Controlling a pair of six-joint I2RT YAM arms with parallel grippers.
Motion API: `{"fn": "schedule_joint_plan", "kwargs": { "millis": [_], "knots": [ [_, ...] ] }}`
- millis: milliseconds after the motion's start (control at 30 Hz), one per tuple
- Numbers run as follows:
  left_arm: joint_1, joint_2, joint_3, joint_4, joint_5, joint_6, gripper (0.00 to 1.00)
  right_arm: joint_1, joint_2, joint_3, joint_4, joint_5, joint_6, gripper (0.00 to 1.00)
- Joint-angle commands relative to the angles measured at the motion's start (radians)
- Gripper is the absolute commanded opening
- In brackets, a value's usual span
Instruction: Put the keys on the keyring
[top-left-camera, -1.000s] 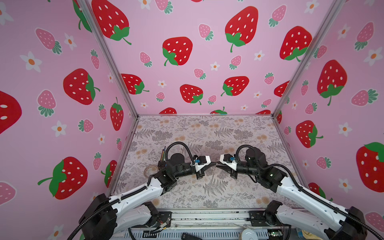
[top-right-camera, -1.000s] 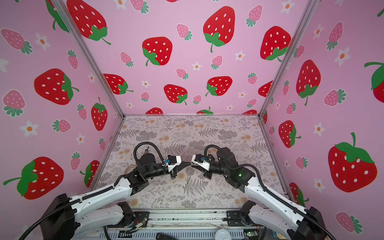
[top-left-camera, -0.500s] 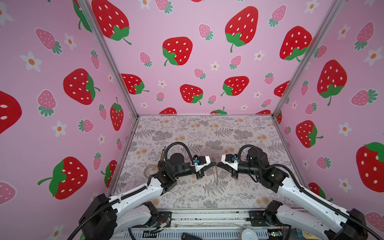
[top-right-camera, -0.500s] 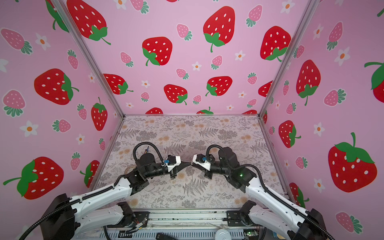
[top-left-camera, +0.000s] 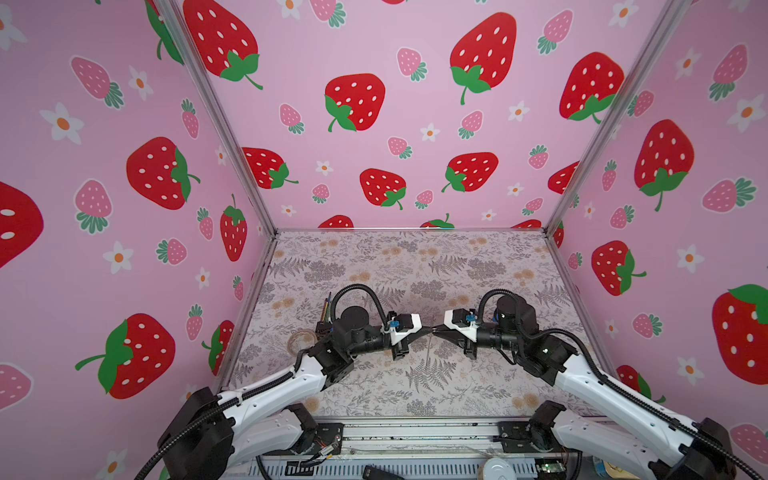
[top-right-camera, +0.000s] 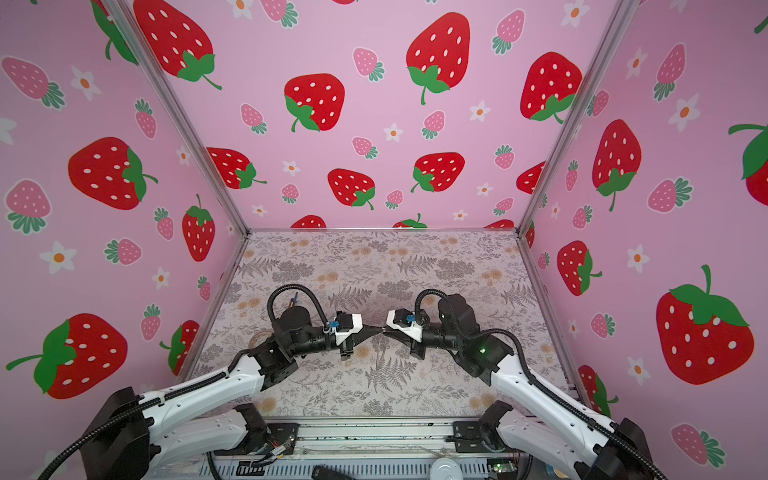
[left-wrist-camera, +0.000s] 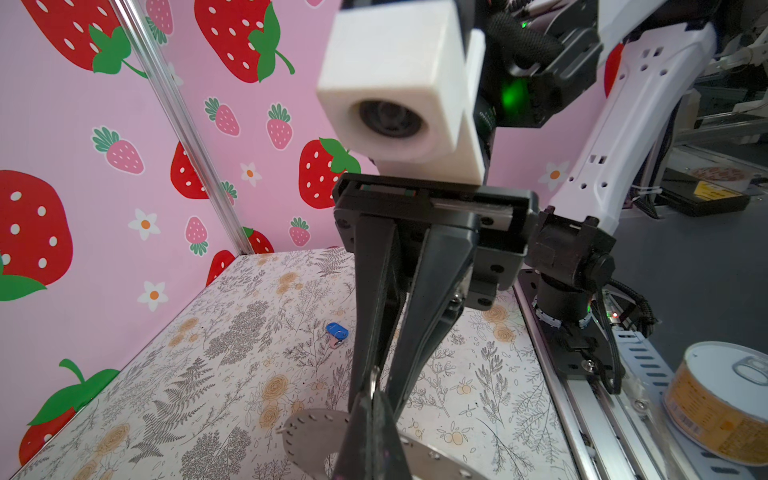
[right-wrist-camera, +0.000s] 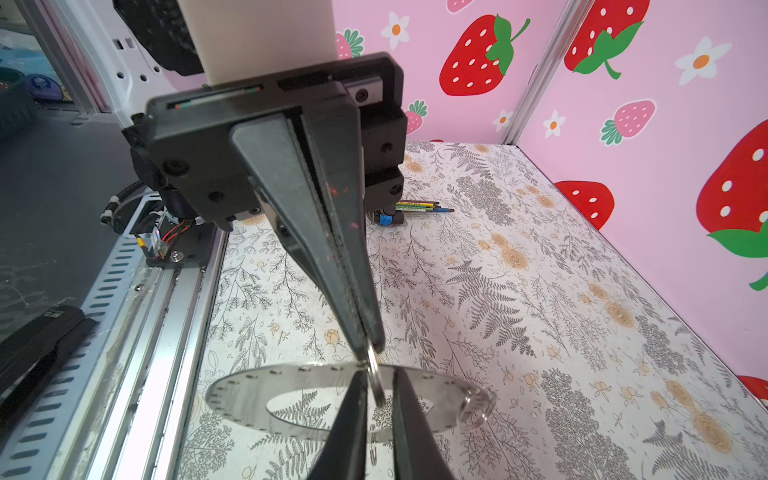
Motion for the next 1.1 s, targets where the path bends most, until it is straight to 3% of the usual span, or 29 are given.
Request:
{"fn": "schedule_joint_plan", "kwargs": {
  "millis": [0, 233, 300, 400, 567, 833, 933, 1067],
  "knots": [
    [0.003, -0.012, 0.009, 0.020, 0.026, 0.019, 0.00, -0.005, 0.005, 0.000, 0.012, -0.048, 0.000, 0.12],
    [0.004, -0.015, 0.019, -0.032, 0.018, 0.045, 0.01, -0.007, -0.002, -0.003, 0.003, -0.047, -0.005, 0.03],
    [0.003, -0.035, 0.026, -0.088, -0.011, 0.088, 0.20, -0.009, -0.002, 0.004, -0.021, -0.036, -0.011, 0.03],
    [0.001, -0.086, 0.053, -0.225, -0.089, 0.193, 0.32, -0.009, 0.017, 0.032, -0.103, 0.003, -0.025, 0.00],
    [-0.035, -0.155, 0.082, -0.395, -0.258, 0.353, 0.33, -0.009, 0.084, 0.105, -0.245, 0.065, -0.038, 0.00],
    [-0.209, -0.116, 0.134, -0.502, -0.572, 0.583, 0.33, -0.009, 0.143, 0.176, -0.319, 0.074, -0.026, 0.00],
    [-0.254, -0.067, 0.155, -0.483, -0.659, 0.612, 0.33, -0.009, 0.159, 0.198, -0.357, 0.077, -0.019, 0.00],
    [-0.264, -0.037, 0.173, -0.447, -0.685, 0.611, 0.33, -0.008, 0.168, 0.206, -0.372, 0.086, -0.009, 0.00]
  ]
}}
